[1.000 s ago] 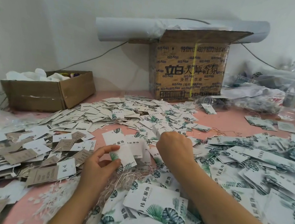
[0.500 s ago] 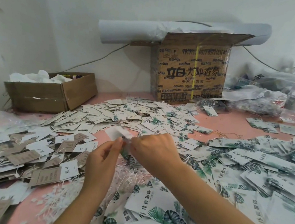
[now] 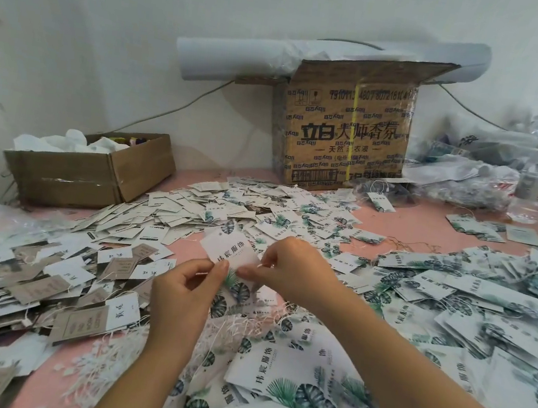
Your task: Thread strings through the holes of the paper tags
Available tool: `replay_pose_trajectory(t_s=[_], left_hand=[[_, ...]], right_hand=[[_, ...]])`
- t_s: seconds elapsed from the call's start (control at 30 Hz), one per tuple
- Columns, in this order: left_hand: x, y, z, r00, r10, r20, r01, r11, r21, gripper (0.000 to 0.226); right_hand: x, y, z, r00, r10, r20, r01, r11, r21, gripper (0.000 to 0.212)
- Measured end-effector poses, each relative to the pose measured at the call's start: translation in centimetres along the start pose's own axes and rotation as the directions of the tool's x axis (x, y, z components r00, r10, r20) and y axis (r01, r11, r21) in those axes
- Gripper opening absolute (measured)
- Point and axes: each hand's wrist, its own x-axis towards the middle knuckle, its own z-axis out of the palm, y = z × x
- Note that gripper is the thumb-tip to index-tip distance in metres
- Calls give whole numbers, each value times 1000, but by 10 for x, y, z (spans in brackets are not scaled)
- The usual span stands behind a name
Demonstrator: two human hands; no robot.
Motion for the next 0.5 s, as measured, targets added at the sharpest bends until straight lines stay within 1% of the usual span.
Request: replay_pose_trajectory(t_s=[0.1, 0.13, 0.3, 0.37, 0.43, 0.5], left_hand=[[-1, 3, 1, 1000, 6, -11, -7, 999, -36, 9], [-1, 4, 2, 1000, 9, -19, -10, 998, -56, 9], [-3, 8, 3, 1000, 7, -18, -10, 987, -162, 42], [-3, 10, 3, 1000, -10, -6, 9, 983, -182, 50], [-3, 11, 5, 999, -46, 18, 49, 979, -197, 47], [-4, 13, 6, 995, -88, 37, 94, 972, -216, 37]], right_hand=[[1, 0, -2, 996, 24, 86, -39, 983, 177, 48], [1, 0, -3, 994, 34, 100, -55, 974, 218, 47], [0, 1, -6, 991, 101, 92, -130, 904, 408, 34], [0, 2, -6, 990, 104, 98, -138, 882, 451, 33], [-1, 1, -7, 986, 96, 133, -148, 872, 466, 31], [-2, 0, -8, 981, 90, 170, -158, 882, 445, 31]])
